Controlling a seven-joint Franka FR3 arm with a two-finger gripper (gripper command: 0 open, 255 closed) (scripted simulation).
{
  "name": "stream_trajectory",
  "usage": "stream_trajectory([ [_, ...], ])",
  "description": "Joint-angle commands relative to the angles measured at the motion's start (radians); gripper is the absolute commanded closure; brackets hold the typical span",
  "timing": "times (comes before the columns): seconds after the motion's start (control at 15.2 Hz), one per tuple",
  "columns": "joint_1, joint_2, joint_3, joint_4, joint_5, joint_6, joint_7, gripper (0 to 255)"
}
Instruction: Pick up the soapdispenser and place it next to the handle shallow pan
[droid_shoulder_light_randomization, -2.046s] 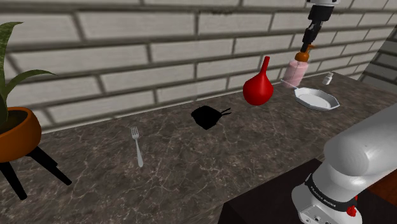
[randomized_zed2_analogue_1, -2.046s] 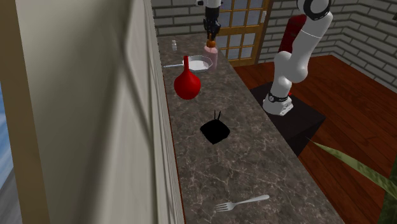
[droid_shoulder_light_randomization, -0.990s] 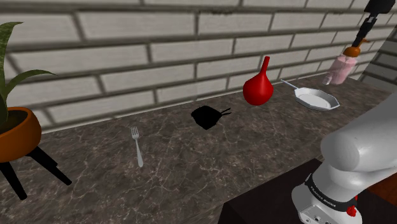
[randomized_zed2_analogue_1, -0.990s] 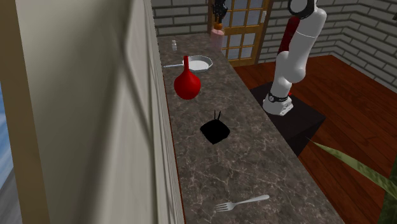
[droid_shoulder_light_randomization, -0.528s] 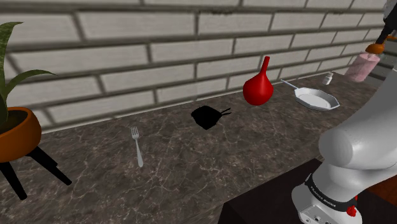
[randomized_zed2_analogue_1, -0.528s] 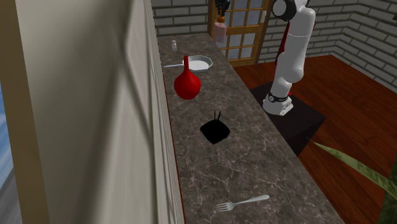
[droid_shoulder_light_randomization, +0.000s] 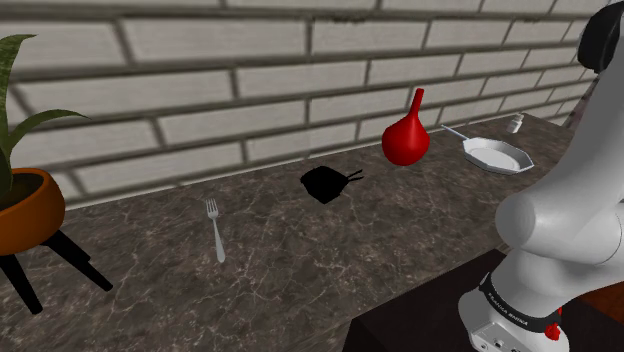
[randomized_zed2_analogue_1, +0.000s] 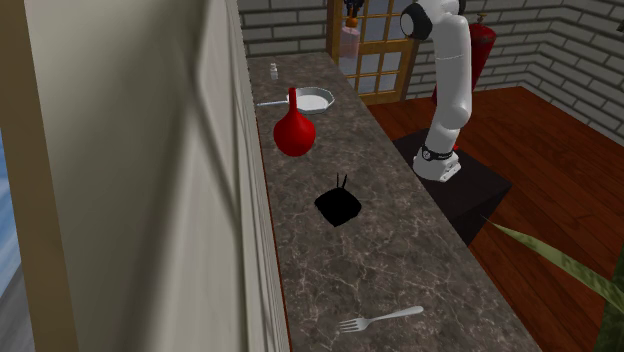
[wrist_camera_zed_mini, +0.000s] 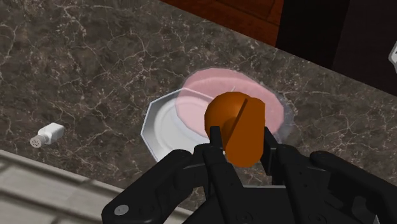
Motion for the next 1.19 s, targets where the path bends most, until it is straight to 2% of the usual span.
stream_trajectory([
  [0.0, 0.012, -0.013, -0.002, -0.043, -0.010, 0.032, -0.006, 255],
  [0.46, 0.083, -0.081, -0.007, -0.233, -0.063, 0.165, 0.009, 255],
  [1.12, 0.134, -0.136, -0.006, -0.434, -0.103, 0.324, 0.024, 255],
])
